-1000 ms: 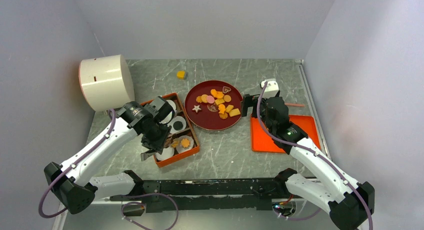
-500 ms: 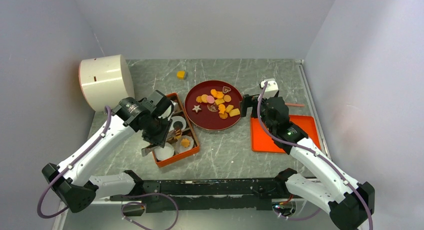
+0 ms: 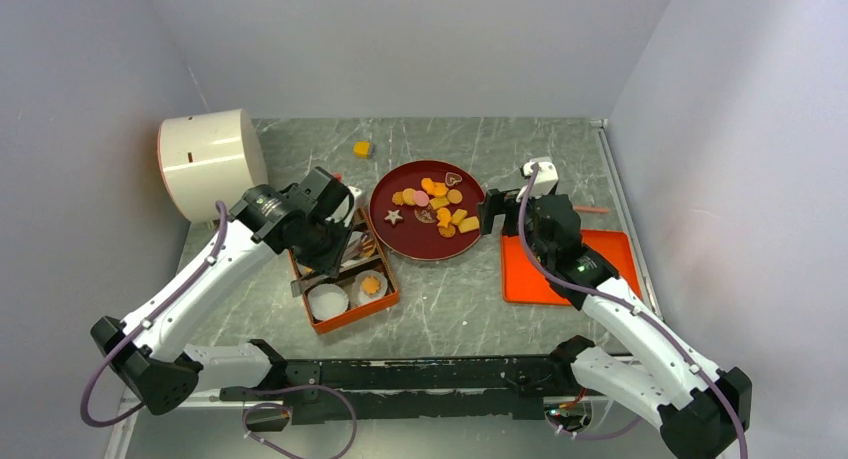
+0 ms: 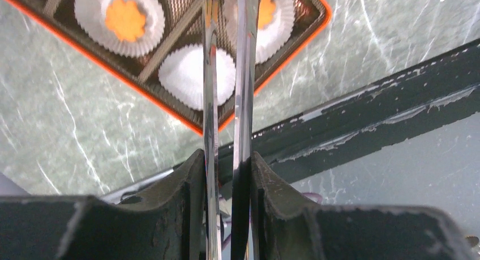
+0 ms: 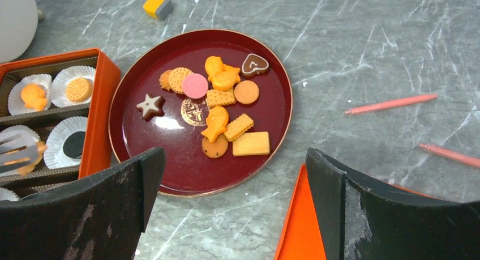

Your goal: Pack the cookies

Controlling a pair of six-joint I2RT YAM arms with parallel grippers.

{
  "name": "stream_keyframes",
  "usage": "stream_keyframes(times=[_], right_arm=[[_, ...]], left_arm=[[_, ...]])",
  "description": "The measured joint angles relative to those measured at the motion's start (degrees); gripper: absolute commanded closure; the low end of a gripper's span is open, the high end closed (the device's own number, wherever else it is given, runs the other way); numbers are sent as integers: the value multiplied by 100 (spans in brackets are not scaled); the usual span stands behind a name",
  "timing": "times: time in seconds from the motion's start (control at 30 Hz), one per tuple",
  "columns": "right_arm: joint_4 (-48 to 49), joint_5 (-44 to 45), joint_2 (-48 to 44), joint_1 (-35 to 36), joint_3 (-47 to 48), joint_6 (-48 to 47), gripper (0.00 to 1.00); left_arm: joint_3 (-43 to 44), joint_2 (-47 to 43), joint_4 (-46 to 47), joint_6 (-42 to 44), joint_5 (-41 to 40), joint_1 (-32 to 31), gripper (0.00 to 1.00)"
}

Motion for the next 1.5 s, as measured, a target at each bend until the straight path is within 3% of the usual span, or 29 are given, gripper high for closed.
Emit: stream_keyframes(times=[0.4,0.67,0.87,1.13,1.5], right_arm=[[-63,-192,-302,0,0,-9,0],[-50,-540,-260,0,0,-9,0],[15,-1106,-122,0,0,-28,0],[146,-1961,367,63,-15,15,0],[160,-1893,2050,1716,-20,109,1]], left_arm=[[214,570,1005,492,-42,-205,86],[608,896,953,560,-1250,-247,88],[647,907,962,730,-1757,291,88],[647,901,1130,1040,-1814,1034,89],[592,743,1231,1082,-1458,1121,89]])
